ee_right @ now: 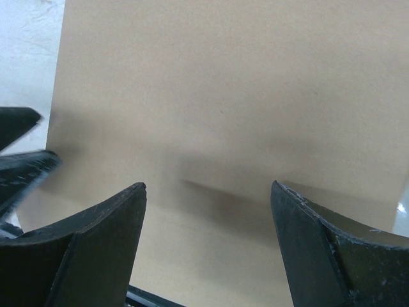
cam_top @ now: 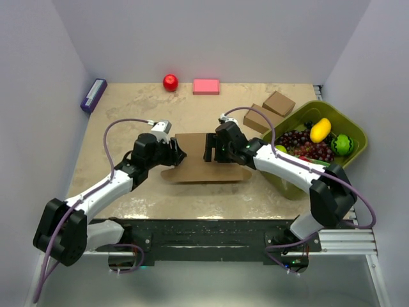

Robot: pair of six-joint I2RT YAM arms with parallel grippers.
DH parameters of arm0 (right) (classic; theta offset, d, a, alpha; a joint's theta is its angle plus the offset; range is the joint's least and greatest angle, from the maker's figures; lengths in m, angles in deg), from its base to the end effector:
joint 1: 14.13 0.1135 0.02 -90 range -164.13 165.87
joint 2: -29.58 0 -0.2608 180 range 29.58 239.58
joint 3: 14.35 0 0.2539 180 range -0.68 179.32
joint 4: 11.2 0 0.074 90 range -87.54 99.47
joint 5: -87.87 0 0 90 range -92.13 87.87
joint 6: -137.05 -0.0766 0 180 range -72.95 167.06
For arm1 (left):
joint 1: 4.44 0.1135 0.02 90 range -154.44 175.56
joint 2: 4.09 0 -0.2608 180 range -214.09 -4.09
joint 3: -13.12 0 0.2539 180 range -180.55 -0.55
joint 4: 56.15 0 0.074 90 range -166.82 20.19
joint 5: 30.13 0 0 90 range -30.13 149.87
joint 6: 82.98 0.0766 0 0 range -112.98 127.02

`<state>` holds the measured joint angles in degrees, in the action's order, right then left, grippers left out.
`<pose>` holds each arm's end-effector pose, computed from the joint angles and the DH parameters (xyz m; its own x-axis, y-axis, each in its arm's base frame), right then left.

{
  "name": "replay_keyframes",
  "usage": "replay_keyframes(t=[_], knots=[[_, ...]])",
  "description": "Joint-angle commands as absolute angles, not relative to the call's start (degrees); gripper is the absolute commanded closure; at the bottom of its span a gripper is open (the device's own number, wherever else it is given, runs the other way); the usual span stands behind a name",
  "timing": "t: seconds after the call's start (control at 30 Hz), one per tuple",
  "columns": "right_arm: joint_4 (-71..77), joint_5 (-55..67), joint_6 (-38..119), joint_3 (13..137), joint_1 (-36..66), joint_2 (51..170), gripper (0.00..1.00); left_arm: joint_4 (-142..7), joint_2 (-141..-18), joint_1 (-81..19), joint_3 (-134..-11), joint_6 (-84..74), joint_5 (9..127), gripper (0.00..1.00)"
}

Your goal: Fold the paper box

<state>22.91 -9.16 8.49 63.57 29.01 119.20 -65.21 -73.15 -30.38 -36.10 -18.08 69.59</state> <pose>0.2775 0.2472 0.2152 -0.7933 0.1044 -0.5998 -0.1559 0.9175 0.3659 0.2610 -0.1413 0.1987 -0.6328 -0.1571 -0.7582 0.3264 0.8338 -0.4453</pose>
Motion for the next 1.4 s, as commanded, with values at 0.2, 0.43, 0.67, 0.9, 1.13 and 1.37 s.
replay_keyframes(t=[0.2, 0.43, 0.67, 0.9, 1.13, 1.37], knots=[[30.41, -16.37, 10.32, 64.01, 29.2, 112.98, 0.2, -64.19, -70.18, -30.55, -34.04, -18.82, 61.1, 0.48], [29.19, -15.66, 9.53, 60.75, 29.2, 113.69, 0.21, -62.96, -70.45, -30.55, -31.58, -19.52, 57.68, 0.52], [27.69, -15.58, 9.09, 59.26, 29.29, 115.0, 0.21, -60.41, -69.66, -30.55, -27.71, -20.4, 55.74, 0.6], [26.81, -14.79, 8.74, 57.59, 29.29, 116.15, 0.21, -58.74, -71.5, -30.55, -26.13, -20.67, 56.0, 0.62], [26.37, -14.96, 8.21, 56.45, 29.29, 116.94, 0.21, -57.16, -73.61, -30.55, -24.98, -20.84, 56.27, 0.62], [26.11, -15.14, 8.3, 56.09, 29.29, 117.2, 0.18, -56.28, -75.02, -30.55, -23.32, -21.02, 55.39, 0.62]])
